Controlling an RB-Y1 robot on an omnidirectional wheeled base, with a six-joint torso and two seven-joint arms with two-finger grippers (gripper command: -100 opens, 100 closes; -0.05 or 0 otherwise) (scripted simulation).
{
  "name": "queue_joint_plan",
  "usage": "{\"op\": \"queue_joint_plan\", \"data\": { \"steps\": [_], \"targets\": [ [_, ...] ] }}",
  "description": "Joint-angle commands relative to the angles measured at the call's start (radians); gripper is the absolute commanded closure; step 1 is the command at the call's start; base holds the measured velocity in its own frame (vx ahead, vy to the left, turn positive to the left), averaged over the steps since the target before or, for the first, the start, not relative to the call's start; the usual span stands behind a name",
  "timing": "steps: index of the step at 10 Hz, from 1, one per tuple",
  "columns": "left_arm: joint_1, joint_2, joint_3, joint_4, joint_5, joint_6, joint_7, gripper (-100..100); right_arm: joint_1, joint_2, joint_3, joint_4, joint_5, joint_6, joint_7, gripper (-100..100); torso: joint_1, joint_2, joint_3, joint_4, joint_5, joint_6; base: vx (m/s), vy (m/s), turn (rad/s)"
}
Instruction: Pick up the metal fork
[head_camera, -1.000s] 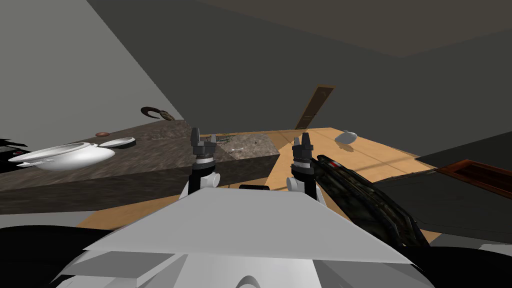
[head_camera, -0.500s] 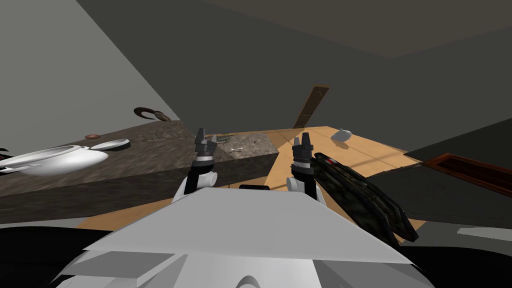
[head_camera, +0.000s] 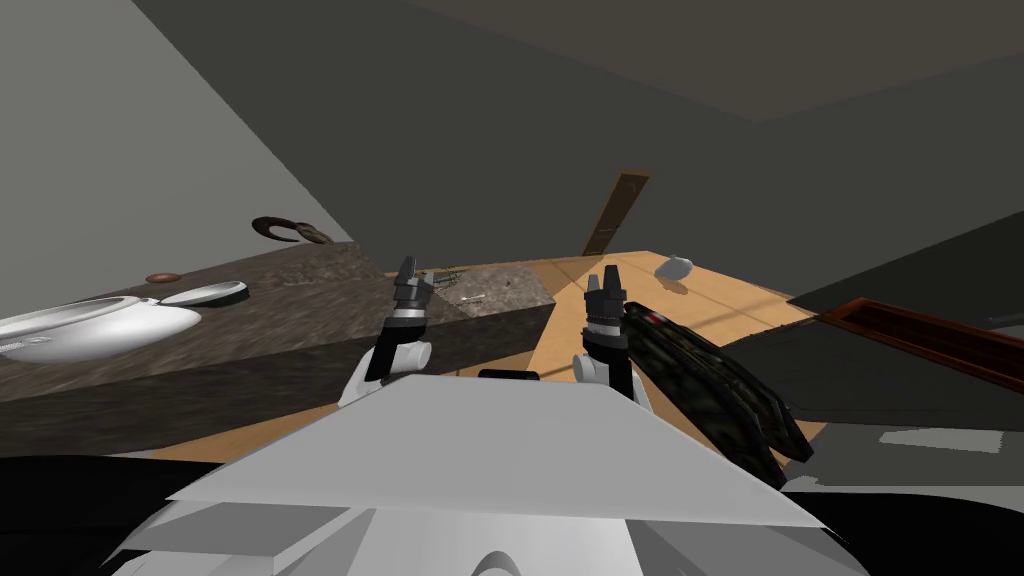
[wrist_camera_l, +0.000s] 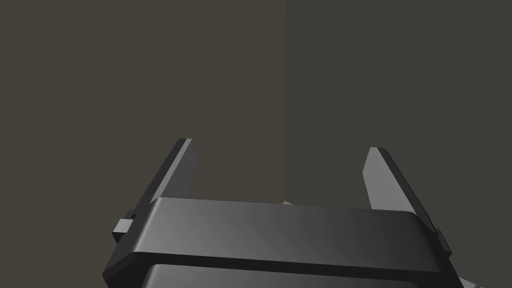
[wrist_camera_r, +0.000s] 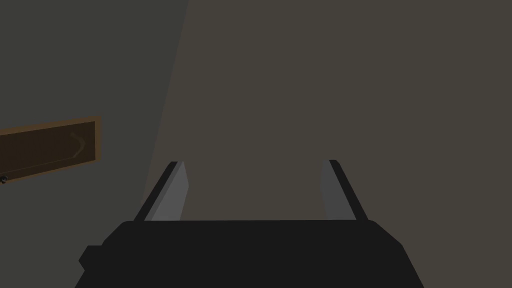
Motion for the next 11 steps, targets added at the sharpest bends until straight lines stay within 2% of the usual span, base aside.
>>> {"op": "queue_joint_plan", "data": {
  "steps": [1, 4, 5, 6, 7, 8, 9, 10, 11],
  "targets": [
    [-0.007, 0.004, 0.006, 0.001, -0.002, 0.041, -0.003, -100, 0.0, 0.0, 0.0, 0.0, 0.0, 0.0, 0.0, 0, 0.0, 0.0, 0.0, 0.0, 0.0, 0.0, -0.023, 0.024, -0.04],
    [-0.034, 0.022, 0.038, 0.009, -0.009, 0.137, -0.008, -100, 0.0, 0.0, 0.0, 0.0, 0.0, 0.0, 0.0, 0, 0.0, 0.0, 0.0, 0.0, 0.0, 0.0, -0.031, 0.023, -0.076],
    [-0.034, 0.022, 0.038, 0.009, -0.009, 0.161, -0.008, -100, 0.0, 0.0, 0.0, 0.0, 0.0, 0.0, 0.0, 0, 0.0, 0.0, 0.0, 0.0, 0.0, 0.0, -0.026, 0.021, -0.047],
    [-0.048, 0.03, 0.055, 0.013, -0.012, 0.189, -0.011, -100, 0.0, 0.0, 0.0, 0.0, 0.0, 0.0, 0.0, 0, 0.0, 0.0, 0.0, 0.0, 0.0, 0.0, -0.032, 0.022, -0.1],
    [-0.048, 0.03, 0.055, 0.013, -0.012, 0.219, -0.011, -100, 0.0, 0.0, 0.0, 0.0, 0.0, 0.0, 0.0, 0, 0.0, 0.0, 0.0, 0.0, 0.0, 0.0, -0.028, 0.023, -0.06],
    [-0.048, 0.03, 0.055, 0.013, -0.012, 0.229, -0.011, -100, 0.0, 0.0, 0.0, 0.0, 0.0, 0.0, 0.0, 0, 0.0, 0.0, 0.0, 0.0, 0.0, 0.0, -0.012, 0.011, 0.008],
    [-0.064, 0.038, 0.072, 0.018, -0.015, 0.272, -0.013, -100, 0.0, 0.0, 0.0, 0.0, 0.0, 0.0, 0.0, 0, -0.001, -0.001, 0.0, 0.0, 0.0, 0.0, -0.023, 0.017, -0.102],
    [-0.064, 0.038, 0.072, 0.018, -0.015, 0.294, -0.013, -100, 0.0, 0.0, 0.0, 0.0, 0.0, 0.0, 0.0, 0, 0.0, 0.0, 0.0, 0.0, 0.0, 0.0, -0.025, 0.021, -0.07],
    [-0.08, 0.046, 0.089, 0.025, -0.017, 0.321, -0.015, -100, 0.0, 0.0, 0.0, 0.0, 0.0, 0.0, 0.0, 0, 0.0, 0.0, 0.0, 0.0, 0.0, 0.0, -0.032, 0.022, -0.107]
  ]
}}
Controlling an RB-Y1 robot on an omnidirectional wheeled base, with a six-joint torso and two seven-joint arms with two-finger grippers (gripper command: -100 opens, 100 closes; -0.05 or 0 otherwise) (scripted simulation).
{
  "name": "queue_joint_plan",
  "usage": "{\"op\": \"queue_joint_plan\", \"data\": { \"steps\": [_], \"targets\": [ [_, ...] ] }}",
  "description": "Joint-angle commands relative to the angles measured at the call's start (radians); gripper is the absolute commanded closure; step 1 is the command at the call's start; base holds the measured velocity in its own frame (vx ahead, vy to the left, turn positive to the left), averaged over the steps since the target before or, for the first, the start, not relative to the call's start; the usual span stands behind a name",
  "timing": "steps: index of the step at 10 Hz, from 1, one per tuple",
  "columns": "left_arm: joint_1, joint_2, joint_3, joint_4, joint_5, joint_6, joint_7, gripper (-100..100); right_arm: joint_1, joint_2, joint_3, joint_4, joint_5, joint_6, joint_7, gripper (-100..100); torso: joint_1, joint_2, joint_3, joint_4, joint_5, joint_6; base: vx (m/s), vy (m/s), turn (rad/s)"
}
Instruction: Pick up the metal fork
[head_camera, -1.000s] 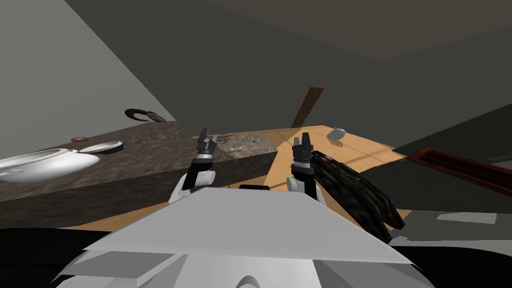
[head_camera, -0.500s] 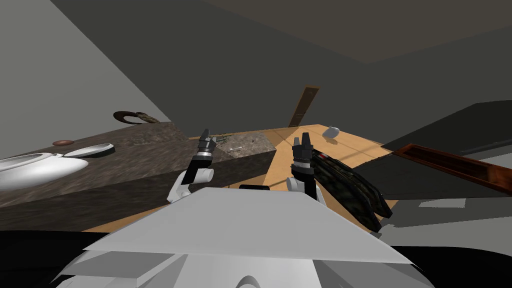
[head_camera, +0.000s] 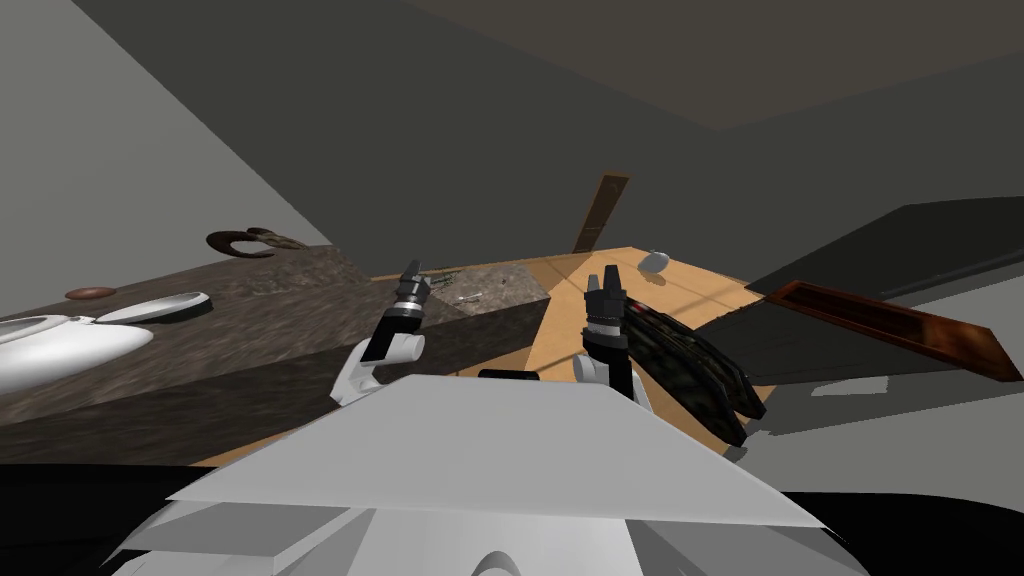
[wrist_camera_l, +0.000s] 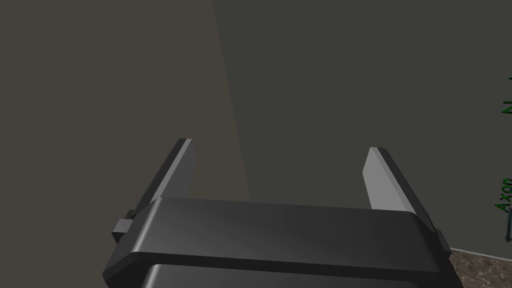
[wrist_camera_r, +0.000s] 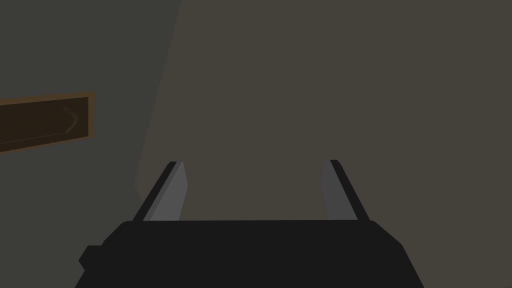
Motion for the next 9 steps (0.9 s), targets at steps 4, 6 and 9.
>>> {"op": "queue_joint_plan", "data": {
  "steps": [4, 6, 9],
  "targets": [
    [-0.027, 0.013, 0.026, 0.01, -0.003, 0.133, -0.003, -100, 0.0, 0.0, 0.0, 0.0, 0.0, 0.0, 0.0, 0, -0.001, 0.0, 0.0, 0.0, 0.0, 0.0, -0.022, 0.018, -0.065],
    [-0.044, 0.021, 0.044, 0.019, -0.003, 0.183, -0.004, -100, 0.0, 0.0, 0.0, 0.0, 0.0, 0.0, 0.0, 0, -0.001, -0.001, -0.001, 0.0, 0.0, -0.001, -0.014, 0.016, -0.045],
    [-0.062, 0.03, 0.061, 0.028, -0.003, 0.263, -0.004, -100, 0.0, 0.0, 0.0, 0.0, 0.0, 0.0, 0.0, 0, -0.001, -0.001, -0.001, 0.0, 0.0, -0.001, -0.018, 0.019, -0.076]
  ]
}}
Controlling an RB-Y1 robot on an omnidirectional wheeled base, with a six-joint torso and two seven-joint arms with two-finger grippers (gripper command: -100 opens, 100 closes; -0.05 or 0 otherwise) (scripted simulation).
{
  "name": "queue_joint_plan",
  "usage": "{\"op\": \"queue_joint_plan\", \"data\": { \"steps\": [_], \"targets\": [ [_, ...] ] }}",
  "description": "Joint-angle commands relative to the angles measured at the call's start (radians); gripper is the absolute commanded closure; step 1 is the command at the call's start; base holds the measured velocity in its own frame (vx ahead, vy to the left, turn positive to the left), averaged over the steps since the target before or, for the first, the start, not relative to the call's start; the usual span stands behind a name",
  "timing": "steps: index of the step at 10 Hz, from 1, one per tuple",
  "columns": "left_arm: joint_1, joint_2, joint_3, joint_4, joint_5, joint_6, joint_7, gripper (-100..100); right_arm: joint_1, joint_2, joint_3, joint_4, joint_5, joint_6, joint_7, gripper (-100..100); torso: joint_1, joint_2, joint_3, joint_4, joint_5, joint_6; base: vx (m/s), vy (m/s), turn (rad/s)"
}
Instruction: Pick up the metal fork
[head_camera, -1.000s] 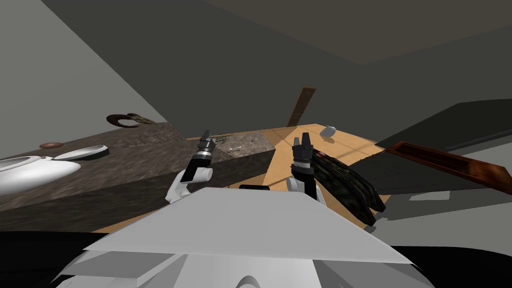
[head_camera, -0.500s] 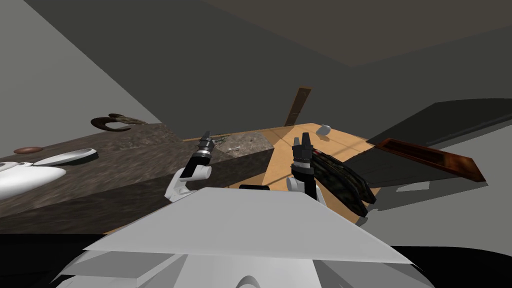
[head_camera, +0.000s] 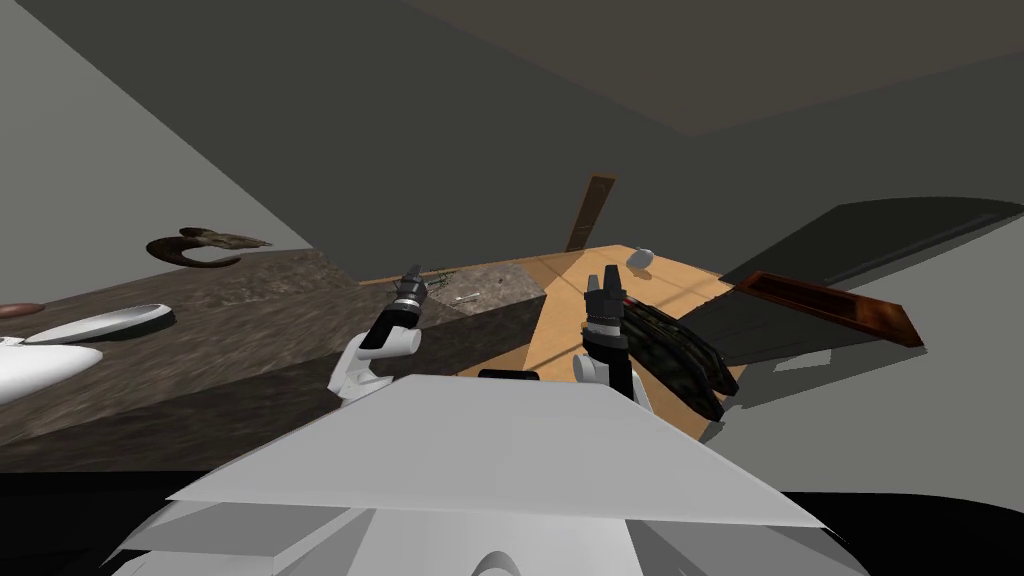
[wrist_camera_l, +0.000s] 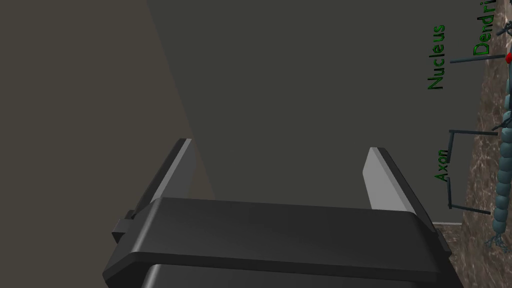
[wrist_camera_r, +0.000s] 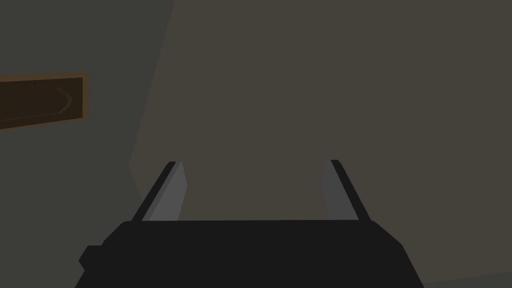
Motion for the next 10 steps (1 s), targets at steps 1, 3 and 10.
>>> {"op": "queue_joint_plan", "data": {
  "steps": [1, 3, 10],
  "targets": [
    [-0.004, 0.006, 0.009, 0.002, 0.002, 0.05, 0.001, -100, 0.0, 0.0, 0.0, 0.0, 0.0, 0.0, 0.0, 0, 0.0, 0.0, 0.0, 0.0, 0.0, 0.0, -0.021, 0.026, -0.078],
    [-0.023, 0.015, 0.026, 0.013, 0.004, 0.098, 0.002, -100, 0.0, 0.0, 0.0, 0.0, 0.0, 0.0, 0.0, 0, -0.001, 0.0, 0.0, 0.0, 0.0, -0.001, -0.017, 0.009, -0.045],
    [-0.062, 0.034, 0.057, 0.038, 0.011, 0.28, 0.006, -100, 0.0, 0.0, 0.0, 0.0, 0.0, 0.0, 0.0, 0, 0.0, -0.001, 0.0, 0.0, 0.0, 0.0, -0.012, 0.019, -0.08]
  ]
}}
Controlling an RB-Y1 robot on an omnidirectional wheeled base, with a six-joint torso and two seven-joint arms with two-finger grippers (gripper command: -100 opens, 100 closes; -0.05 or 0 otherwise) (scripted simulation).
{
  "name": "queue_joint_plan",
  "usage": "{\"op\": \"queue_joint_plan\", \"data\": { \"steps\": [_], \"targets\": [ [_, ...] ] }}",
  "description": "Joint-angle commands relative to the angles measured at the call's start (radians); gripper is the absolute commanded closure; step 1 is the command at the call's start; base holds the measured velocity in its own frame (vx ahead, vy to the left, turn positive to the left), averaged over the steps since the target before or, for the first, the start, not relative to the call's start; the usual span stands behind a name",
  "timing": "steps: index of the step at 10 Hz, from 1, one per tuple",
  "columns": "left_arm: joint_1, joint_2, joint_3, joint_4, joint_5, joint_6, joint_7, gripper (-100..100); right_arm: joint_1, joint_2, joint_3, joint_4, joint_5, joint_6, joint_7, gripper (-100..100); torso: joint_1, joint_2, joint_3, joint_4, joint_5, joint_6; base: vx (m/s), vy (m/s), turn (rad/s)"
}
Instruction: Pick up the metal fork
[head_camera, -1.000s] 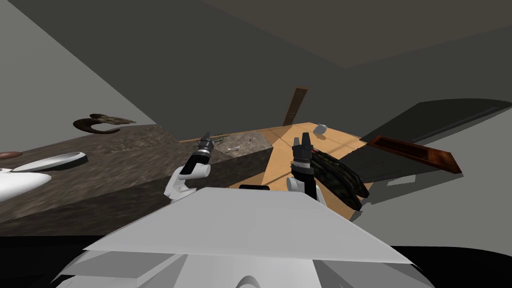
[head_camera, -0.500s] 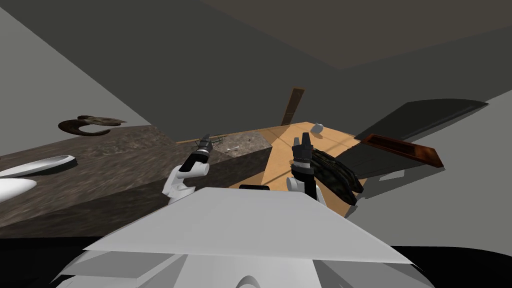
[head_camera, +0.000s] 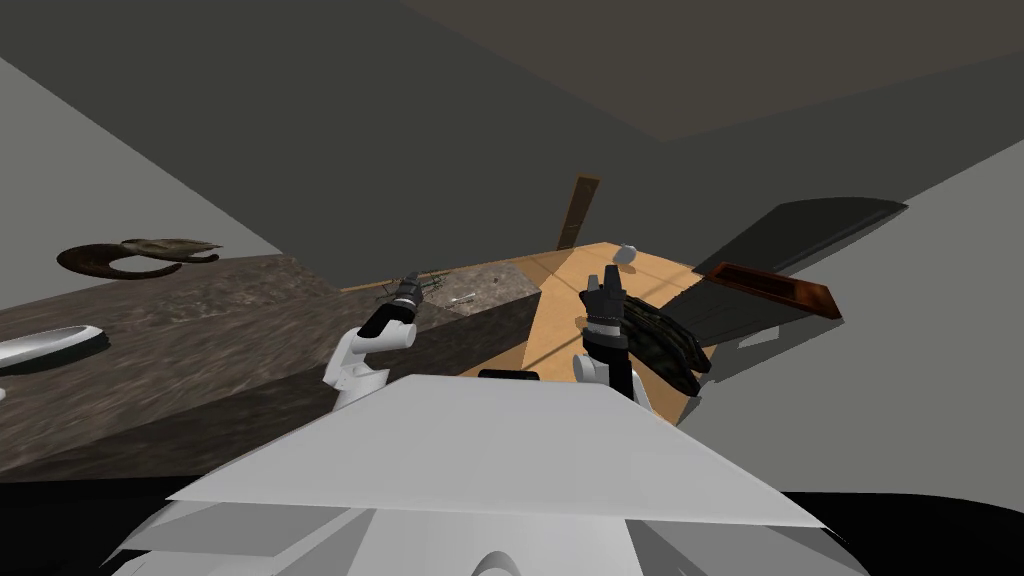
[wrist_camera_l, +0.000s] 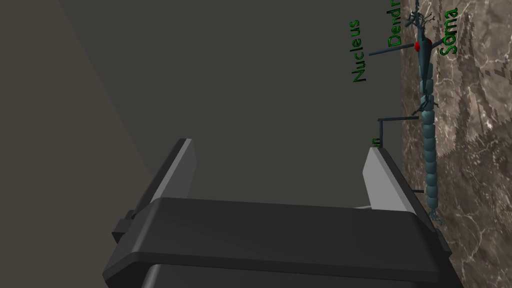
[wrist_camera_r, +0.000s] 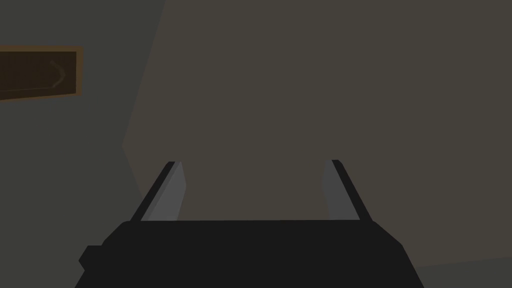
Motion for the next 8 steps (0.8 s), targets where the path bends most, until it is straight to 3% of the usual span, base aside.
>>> {"op": "queue_joint_plan", "data": {
  "steps": [1, 8],
  "targets": [
    [-0.007, 0.001, 0.002, 0.005, -0.001, 0.049, 0.0, -100, 0.0, 0.0, 0.0, 0.0, 0.0, 0.0, 0.0, 0, 0.0, 0.0, 0.0, 0.0, 0.0, 0.0, -0.007, 0.012, 0.018],
    [-0.069, 0.03, 0.042, 0.054, 0.021, 0.246, 0.014, -100, 0.0, 0.0, 0.0, 0.0, 0.0, 0.0, 0.0, 0, -0.001, 0.0, 0.0, 0.0, 0.0, 0.0, -0.005, 0.019, -0.087]
  ]
}}
